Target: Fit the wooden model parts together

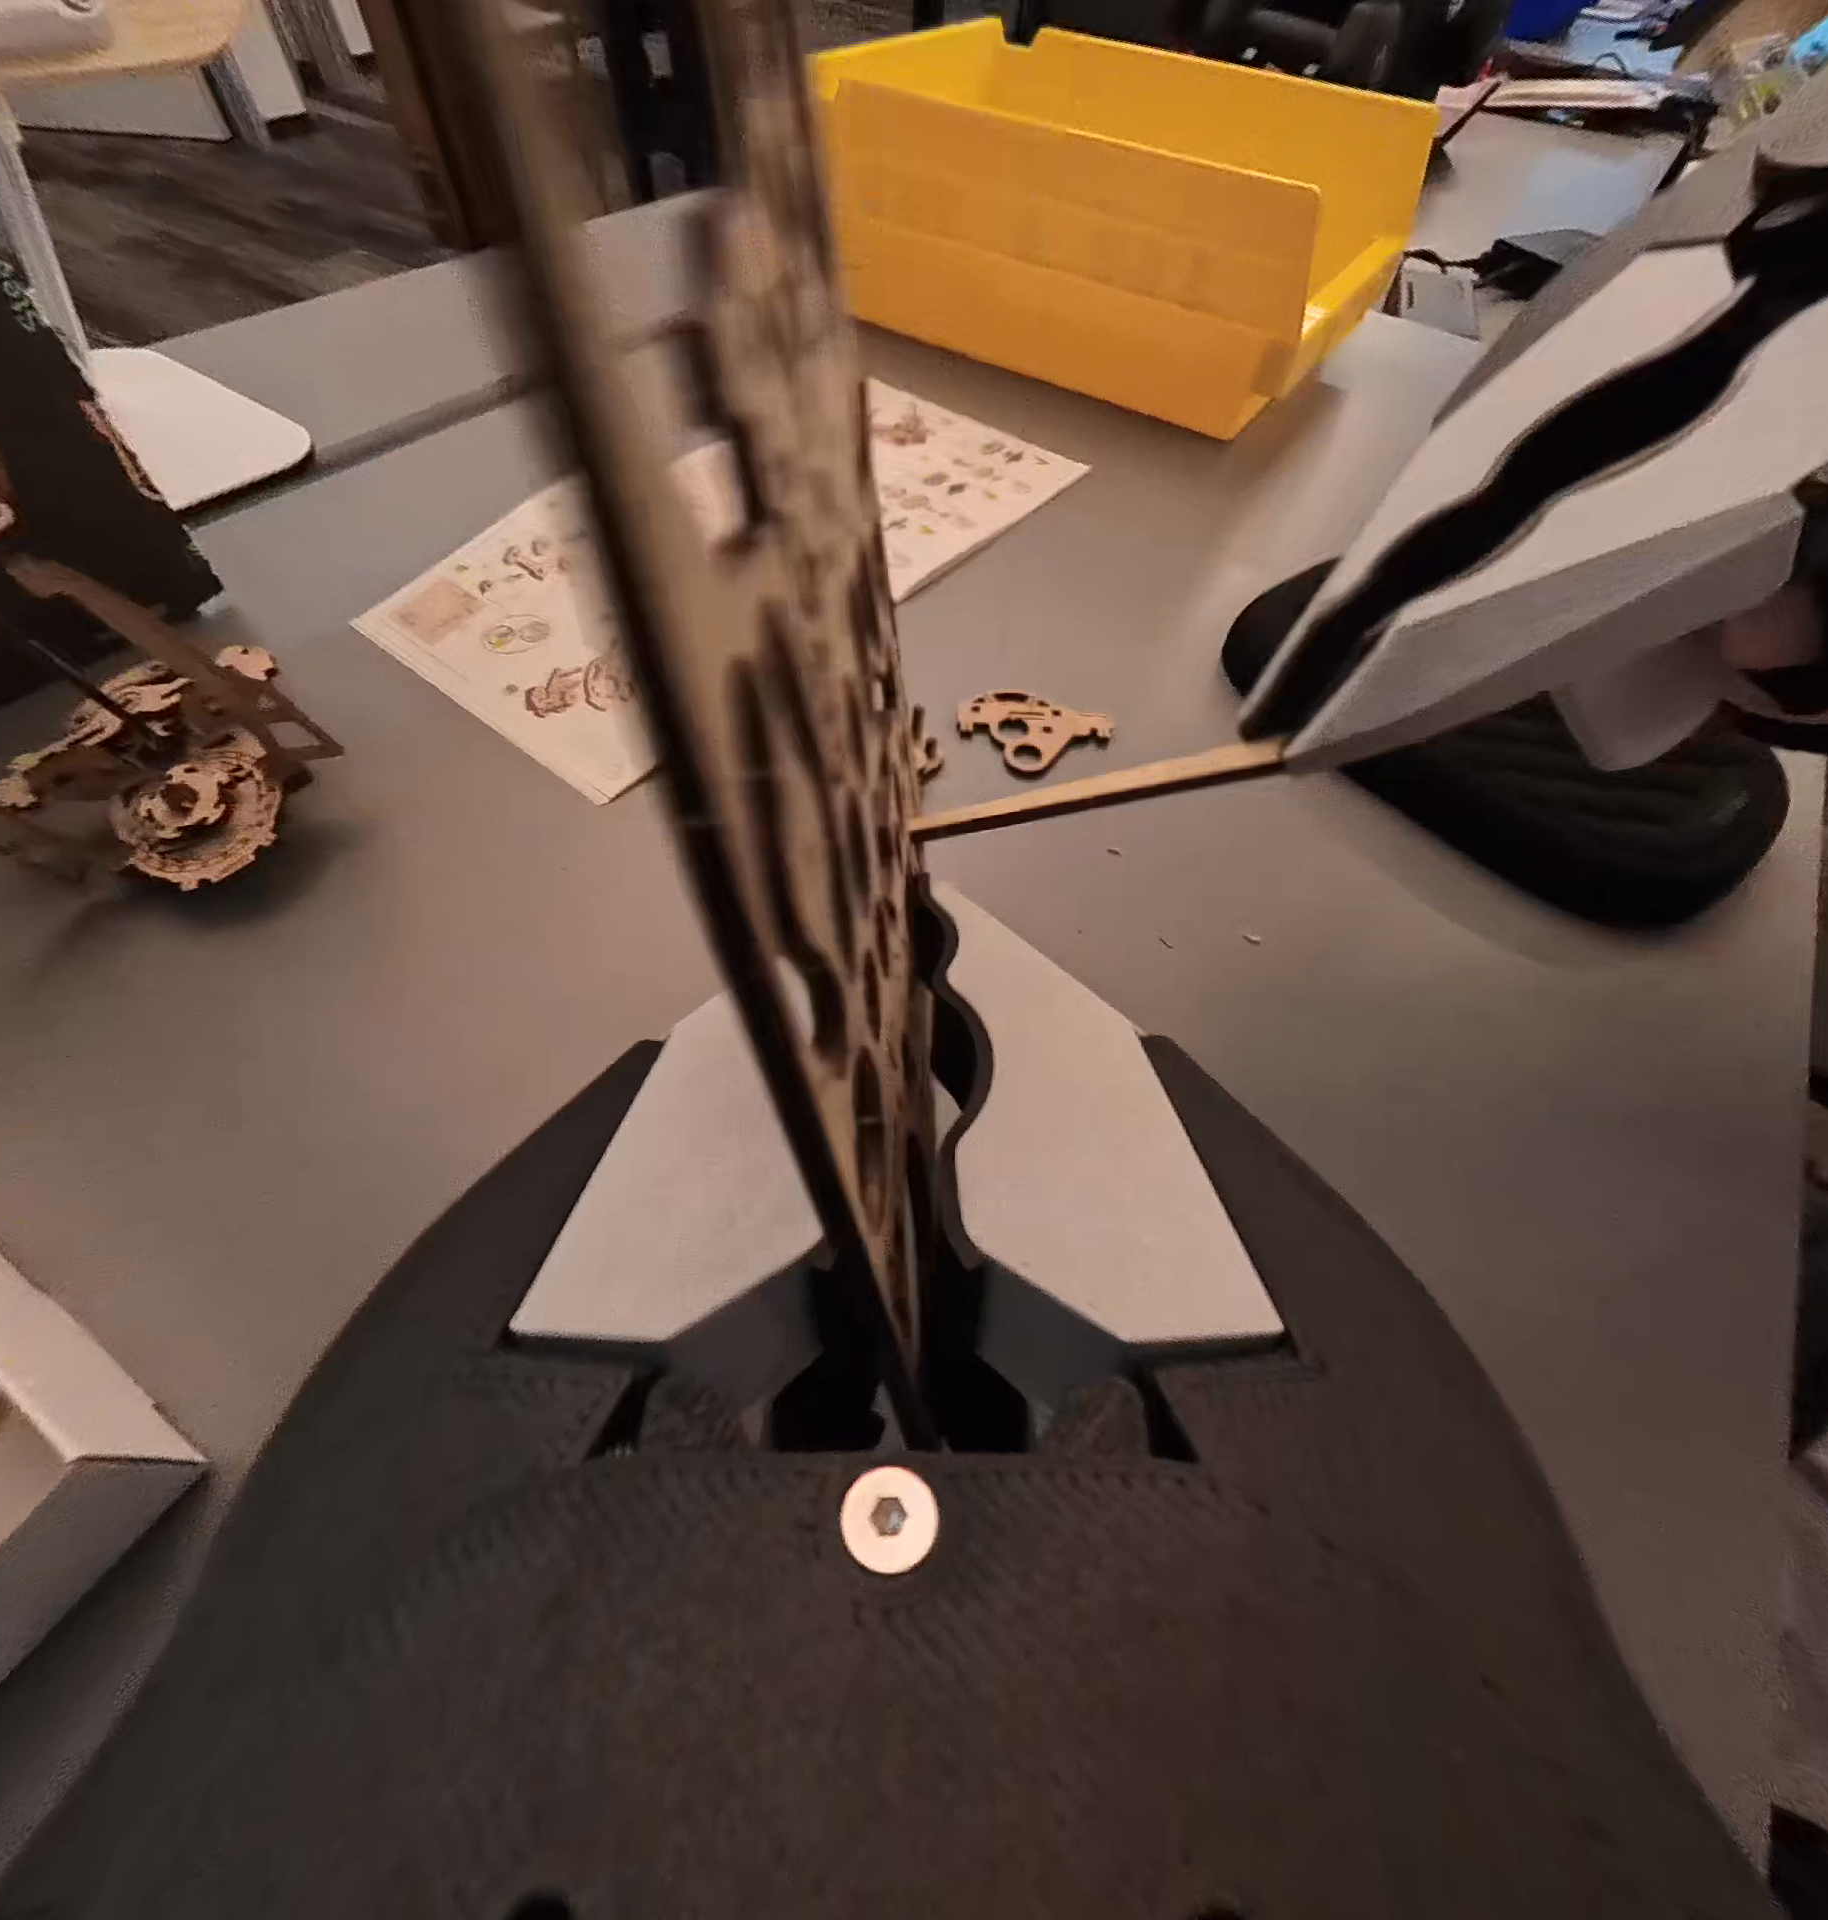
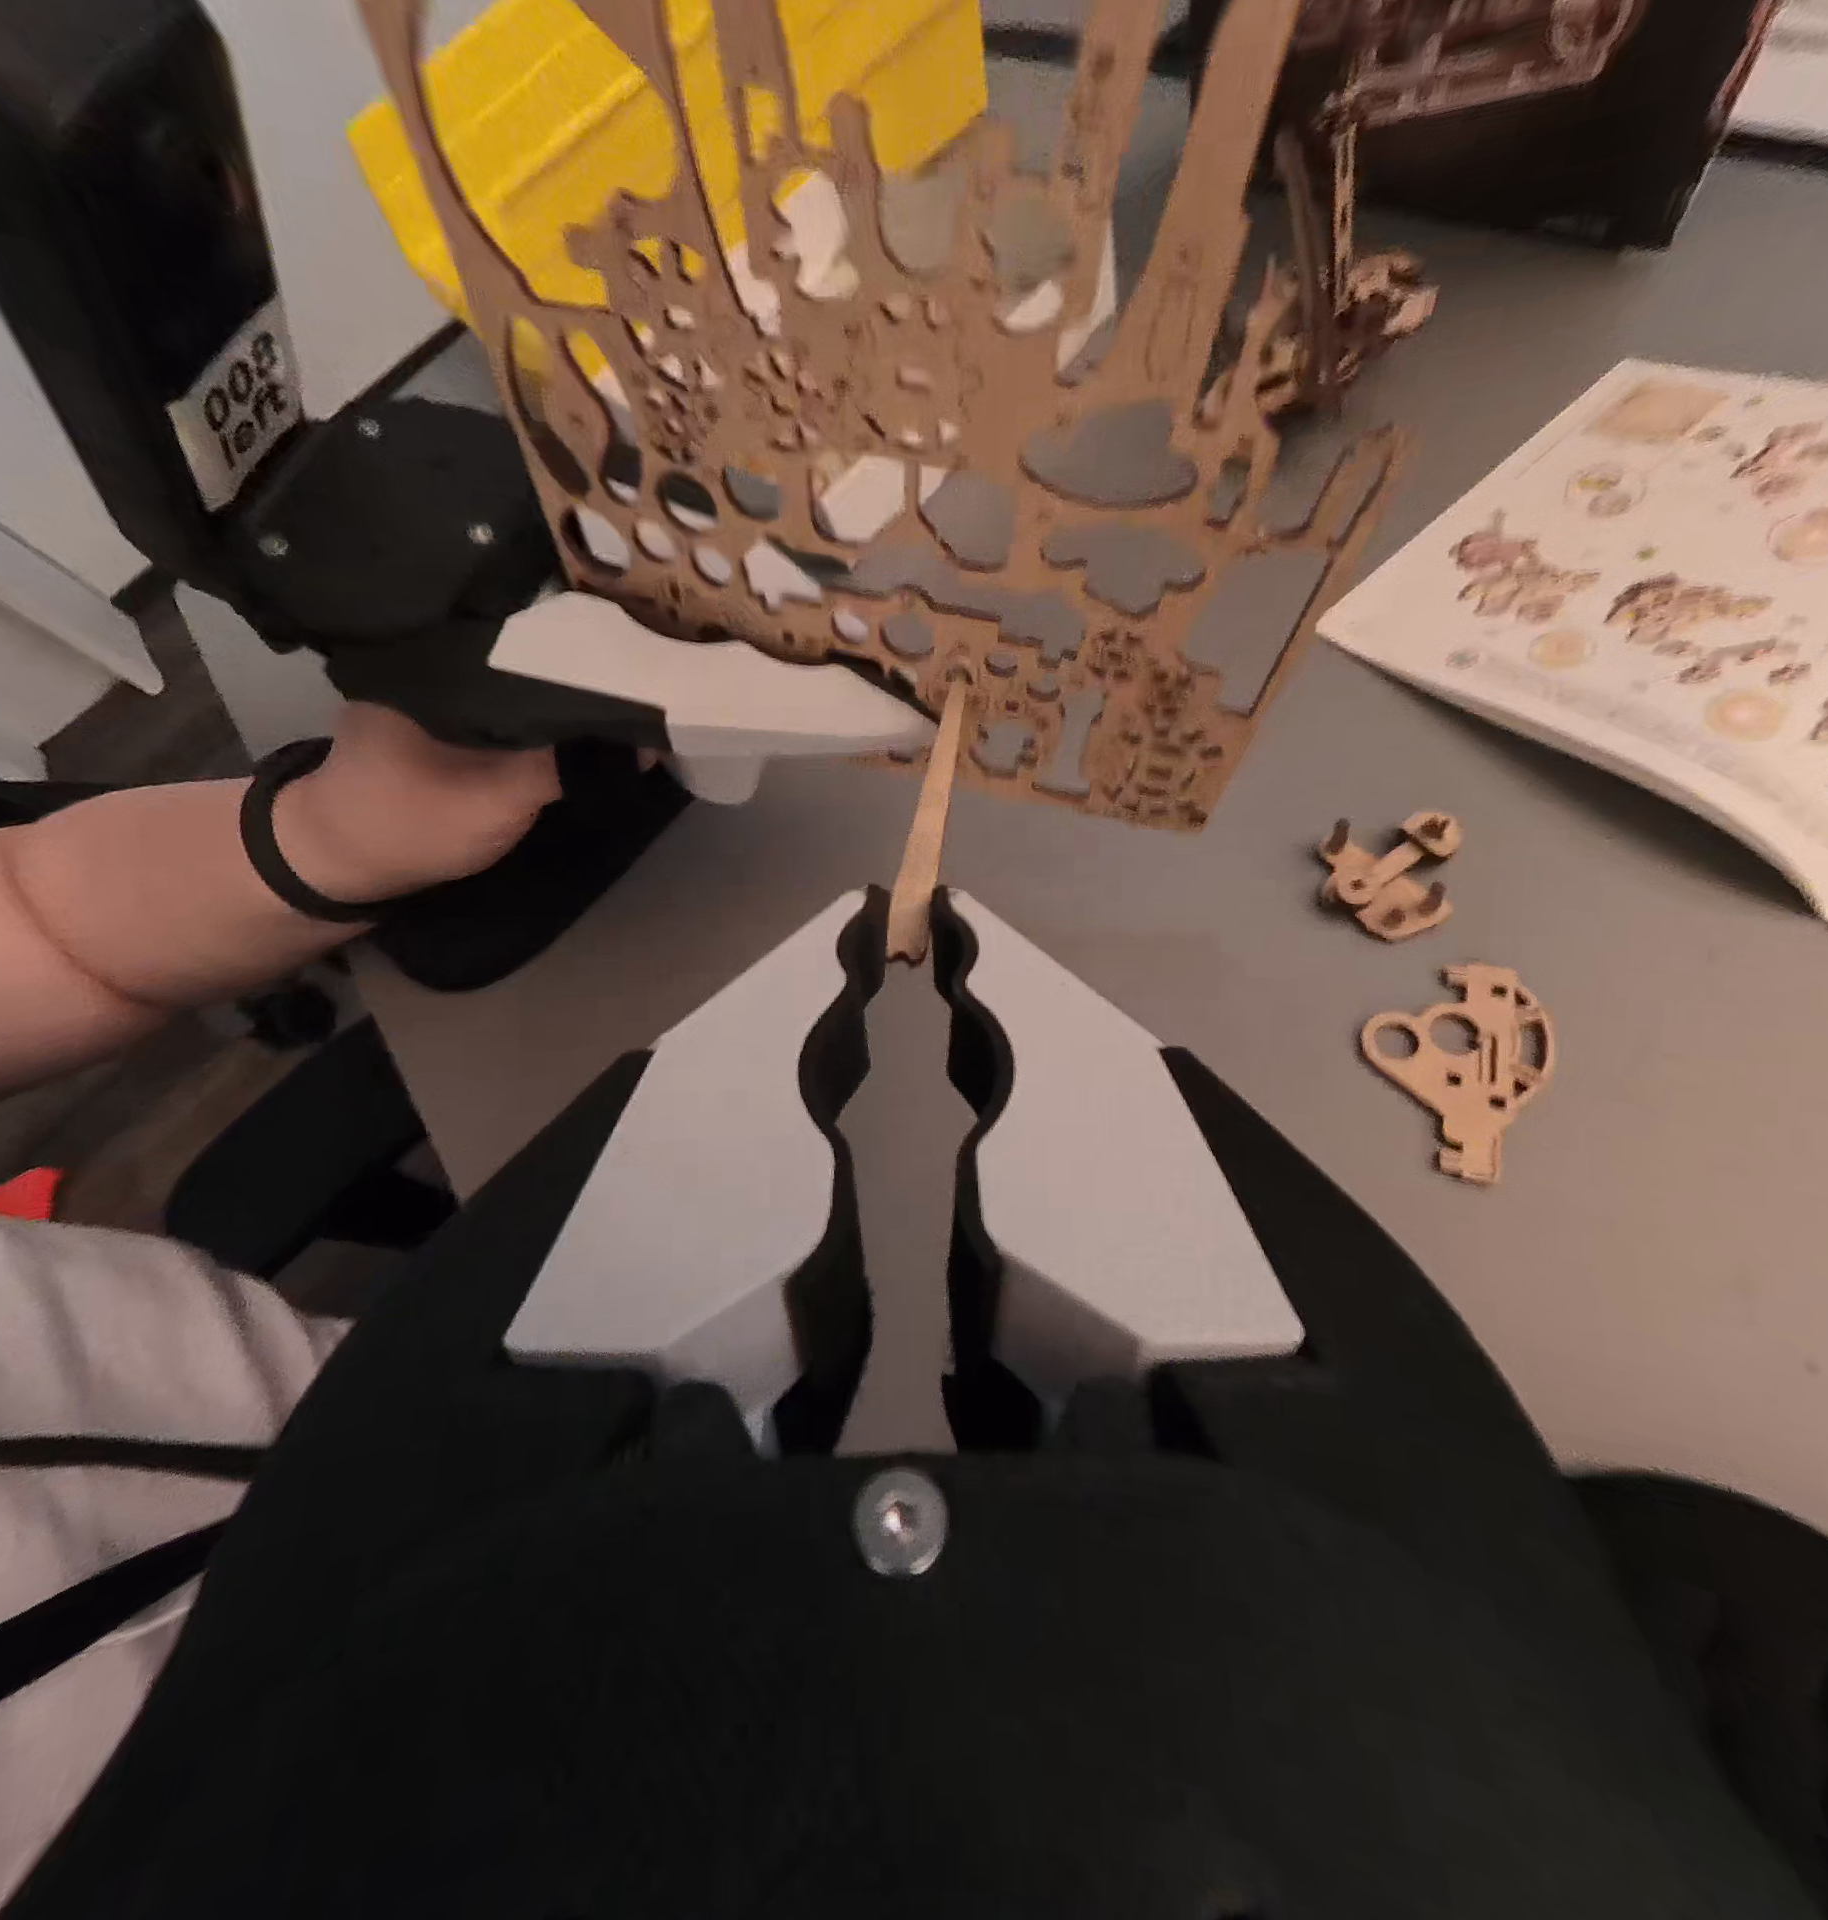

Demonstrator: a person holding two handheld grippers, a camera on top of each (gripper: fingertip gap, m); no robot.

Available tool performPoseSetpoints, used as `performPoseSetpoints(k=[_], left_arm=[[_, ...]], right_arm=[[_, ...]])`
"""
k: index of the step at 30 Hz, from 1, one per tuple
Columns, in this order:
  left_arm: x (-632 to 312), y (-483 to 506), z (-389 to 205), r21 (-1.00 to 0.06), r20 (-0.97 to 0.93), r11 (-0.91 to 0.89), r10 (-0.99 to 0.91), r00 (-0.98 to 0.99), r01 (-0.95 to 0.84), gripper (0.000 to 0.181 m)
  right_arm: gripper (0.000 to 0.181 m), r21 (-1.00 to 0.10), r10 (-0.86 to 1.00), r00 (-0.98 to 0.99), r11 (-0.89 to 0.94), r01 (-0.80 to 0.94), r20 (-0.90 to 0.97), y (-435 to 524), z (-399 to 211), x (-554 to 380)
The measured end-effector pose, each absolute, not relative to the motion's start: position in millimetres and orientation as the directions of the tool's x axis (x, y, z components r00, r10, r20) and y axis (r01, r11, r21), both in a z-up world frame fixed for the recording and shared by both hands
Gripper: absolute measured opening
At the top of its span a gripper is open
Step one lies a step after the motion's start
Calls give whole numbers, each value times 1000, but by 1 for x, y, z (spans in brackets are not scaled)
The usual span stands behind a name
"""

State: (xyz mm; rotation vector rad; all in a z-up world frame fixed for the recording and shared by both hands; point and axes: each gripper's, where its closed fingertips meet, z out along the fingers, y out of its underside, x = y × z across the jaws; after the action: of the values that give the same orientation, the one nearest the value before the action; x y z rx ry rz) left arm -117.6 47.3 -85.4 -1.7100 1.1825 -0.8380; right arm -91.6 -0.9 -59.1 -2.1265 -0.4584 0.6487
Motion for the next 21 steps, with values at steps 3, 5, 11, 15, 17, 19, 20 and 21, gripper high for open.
performPoseSetpoints(k=[3, 5, 11, 15, 17, 19, 20, 21], left_arm=[[-120, 50, -85, -914, 137, -243, -939, 317, -326, 0], [-120, 47, -83, -903, 236, -316, -931, 277, -291, 0], [-119, 44, -85, -872, 347, -408, -905, 245, -272, 1], [-119, 44, -86, -865, 362, -420, -901, 239, -274, 1], [-119, 44, -87, -860, 369, -427, -899, 235, -280, 1], [-119, 43, -88, -858, 374, -429, -899, 229, -283, 1], [-119, 44, -89, -856, 370, -429, -898, 238, -289, 1], [-120, 44, -91, -853, 364, -427, -899, 245, -301, 1]], right_arm=[[7, -872, 568, 791, -480, 94, -227, 3, -53, -100], [7, -920, 635, 756, -374, 120, -159, 1, -47, -110], [27, -902, 651, 696, -40, 430, 303, 6, -52, -105], [15, -724, 634, 517, 101, 682, 575, 4, -65, -108], [8, -651, 592, 449, 176, 739, 670, 3, -61, -113], [4, -614, 562, 417, 216, 759, 714, 2, -57, -118], [3, -599, 549, 416, 204, 774, 725, 5, -58, -117], [2, -595, 556, 417, 182, 783, 719, 7, -59, -115]])
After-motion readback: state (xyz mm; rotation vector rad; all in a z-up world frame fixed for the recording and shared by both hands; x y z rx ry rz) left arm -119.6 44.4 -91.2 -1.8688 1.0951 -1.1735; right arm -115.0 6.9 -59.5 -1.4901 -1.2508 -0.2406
